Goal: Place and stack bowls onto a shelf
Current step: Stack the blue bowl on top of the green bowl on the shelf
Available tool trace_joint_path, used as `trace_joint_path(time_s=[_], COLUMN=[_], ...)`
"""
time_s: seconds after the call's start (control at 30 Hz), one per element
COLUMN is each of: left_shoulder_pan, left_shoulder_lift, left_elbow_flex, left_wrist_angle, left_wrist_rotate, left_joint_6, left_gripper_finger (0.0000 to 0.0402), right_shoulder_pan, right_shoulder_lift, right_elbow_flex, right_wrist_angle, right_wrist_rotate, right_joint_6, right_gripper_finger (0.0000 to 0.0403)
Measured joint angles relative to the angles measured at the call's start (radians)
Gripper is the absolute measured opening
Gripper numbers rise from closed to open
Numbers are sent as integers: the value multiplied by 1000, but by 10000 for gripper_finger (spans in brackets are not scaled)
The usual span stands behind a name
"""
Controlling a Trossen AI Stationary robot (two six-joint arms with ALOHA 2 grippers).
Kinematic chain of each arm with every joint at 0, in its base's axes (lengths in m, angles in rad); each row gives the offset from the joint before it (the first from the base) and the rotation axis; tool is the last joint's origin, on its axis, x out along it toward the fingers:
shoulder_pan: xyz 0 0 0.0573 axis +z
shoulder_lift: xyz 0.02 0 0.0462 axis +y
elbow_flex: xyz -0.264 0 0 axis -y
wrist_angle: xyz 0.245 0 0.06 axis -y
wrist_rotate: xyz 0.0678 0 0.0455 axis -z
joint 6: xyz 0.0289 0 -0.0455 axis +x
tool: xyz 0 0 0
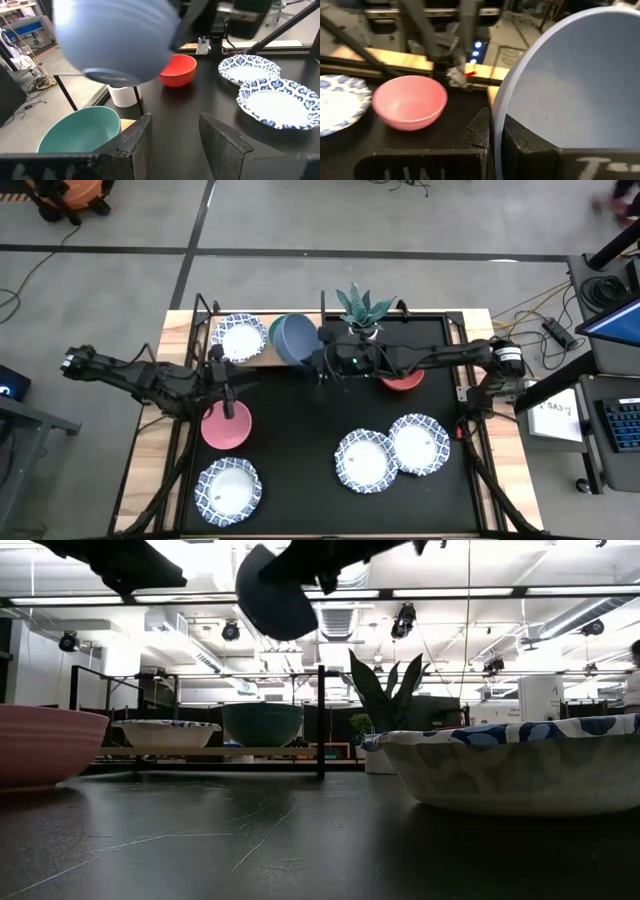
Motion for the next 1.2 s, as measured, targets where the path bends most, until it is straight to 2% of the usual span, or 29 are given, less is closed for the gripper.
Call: trace_joint_path(time_s=[0.23,0.5,0.83,1.2], left_shoulder_pan=[0,0,0,0], left_shoulder_lift=[-55,-122,-157,-156], left_elbow_flex=[-24,-45,-55,-56], left_wrist_angle=[1,2,2,3], left_wrist_rotate=[0,0,0,0], left_joint_6=[-4,-4,-3,-1], left_gripper_finger=[146,146,146,146], right_shoulder_pan=[-72,-145,-169,-176], right_shoulder_lift=[79,134,181,230], right_elbow_flex=[0,0,0,0], right_wrist_angle=[122,135,143,216], right_wrist_rotate=[-1,6,5,6], right_joint_6=[-68,-75,-95,-99], right_gripper_finger=[9,9,9,69])
